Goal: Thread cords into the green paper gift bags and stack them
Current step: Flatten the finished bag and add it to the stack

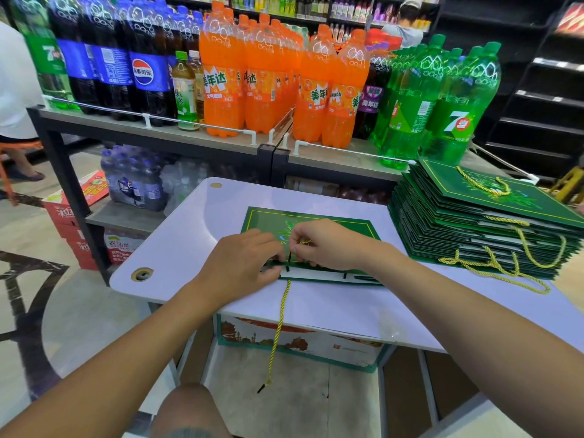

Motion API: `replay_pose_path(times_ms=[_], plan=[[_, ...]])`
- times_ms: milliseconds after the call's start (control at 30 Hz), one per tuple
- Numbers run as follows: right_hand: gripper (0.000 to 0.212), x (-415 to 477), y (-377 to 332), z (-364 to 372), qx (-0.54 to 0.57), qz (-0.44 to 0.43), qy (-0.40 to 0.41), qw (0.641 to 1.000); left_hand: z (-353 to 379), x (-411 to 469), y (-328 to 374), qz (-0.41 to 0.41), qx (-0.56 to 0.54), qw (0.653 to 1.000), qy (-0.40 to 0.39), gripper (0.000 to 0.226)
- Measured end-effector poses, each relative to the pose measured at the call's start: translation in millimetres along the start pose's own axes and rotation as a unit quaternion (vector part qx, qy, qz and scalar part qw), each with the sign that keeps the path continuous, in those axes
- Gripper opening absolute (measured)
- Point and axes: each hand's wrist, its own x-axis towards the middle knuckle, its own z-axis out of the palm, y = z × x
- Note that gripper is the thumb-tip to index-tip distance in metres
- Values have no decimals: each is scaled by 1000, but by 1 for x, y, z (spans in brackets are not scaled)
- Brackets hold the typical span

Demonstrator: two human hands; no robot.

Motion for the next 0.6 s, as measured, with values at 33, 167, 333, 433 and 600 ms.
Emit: replay_pose_path(times_ms=[33, 167, 333, 433, 600], plan=[[14, 1, 0, 0, -4, -1, -1, 1000, 0, 0, 1, 1, 0, 1000, 2, 11], [15, 2, -1, 0, -30, -19, 4, 999, -1, -1, 2, -1, 2, 1000, 13, 13], [20, 4, -4, -4, -42, -24, -9, 999, -1, -1, 2, 4, 21, 999, 36, 6], [31, 5, -7, -1, -60, -23, -23, 998, -1, -1, 3, 6, 28, 999, 36, 16], [22, 1, -2, -6, -37, -26, 49, 998, 0, -1, 1, -27, 0, 998, 51, 12]])
